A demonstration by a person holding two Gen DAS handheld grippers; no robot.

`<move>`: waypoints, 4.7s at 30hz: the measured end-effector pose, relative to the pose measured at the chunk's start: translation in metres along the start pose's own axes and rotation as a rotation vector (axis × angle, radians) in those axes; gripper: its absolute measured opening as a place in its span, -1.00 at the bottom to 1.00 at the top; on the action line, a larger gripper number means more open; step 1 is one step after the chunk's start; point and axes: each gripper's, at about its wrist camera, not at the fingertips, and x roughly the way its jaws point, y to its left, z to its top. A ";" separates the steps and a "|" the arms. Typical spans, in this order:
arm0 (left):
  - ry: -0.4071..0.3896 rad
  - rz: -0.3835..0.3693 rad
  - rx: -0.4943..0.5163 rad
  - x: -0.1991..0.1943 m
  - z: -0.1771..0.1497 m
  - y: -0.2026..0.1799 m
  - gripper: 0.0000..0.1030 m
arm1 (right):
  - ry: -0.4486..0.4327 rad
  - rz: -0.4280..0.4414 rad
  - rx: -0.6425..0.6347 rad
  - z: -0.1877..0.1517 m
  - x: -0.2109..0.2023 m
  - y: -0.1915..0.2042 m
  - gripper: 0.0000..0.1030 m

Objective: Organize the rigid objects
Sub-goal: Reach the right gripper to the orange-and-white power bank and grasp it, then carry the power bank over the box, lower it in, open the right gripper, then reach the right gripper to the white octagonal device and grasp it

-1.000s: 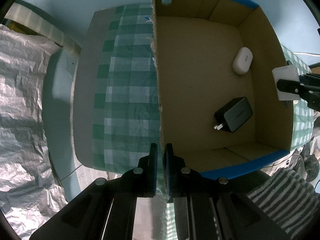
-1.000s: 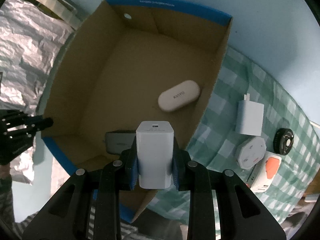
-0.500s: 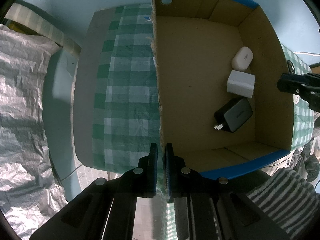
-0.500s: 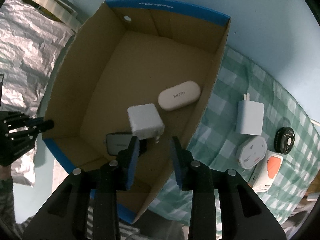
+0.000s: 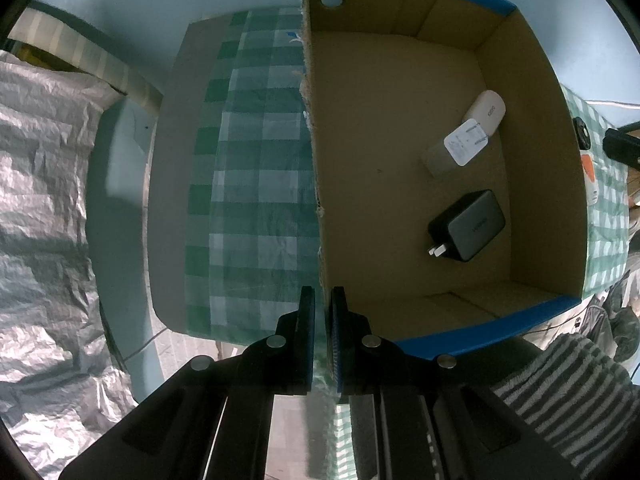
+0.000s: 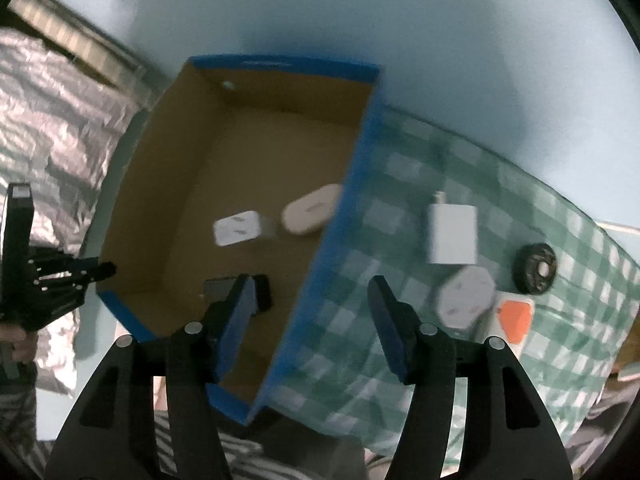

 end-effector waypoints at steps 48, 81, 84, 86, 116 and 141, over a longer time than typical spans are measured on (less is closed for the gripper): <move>0.016 0.009 -0.003 0.001 -0.001 0.000 -0.83 | 0.197 -0.212 0.206 -0.049 0.093 -0.180 0.22; 0.016 0.017 0.017 0.001 0.003 -0.002 -0.83 | 0.054 -0.036 0.020 -0.003 -0.020 -0.039 0.22; 0.015 0.017 0.017 0.001 0.003 -0.002 -0.83 | 0.045 -0.022 -0.015 0.007 -0.021 -0.020 0.22; 0.015 0.017 0.016 0.001 0.003 -0.002 -0.83 | 0.044 -0.015 -0.039 0.014 -0.020 -0.005 0.22; 0.012 0.002 0.020 0.002 -0.003 -0.002 -0.82 | 0.144 -0.004 -0.129 0.028 0.065 0.067 0.22; 0.019 0.013 0.028 0.002 -0.005 -0.001 -0.80 | 0.064 -0.015 -0.045 0.026 0.019 0.035 0.24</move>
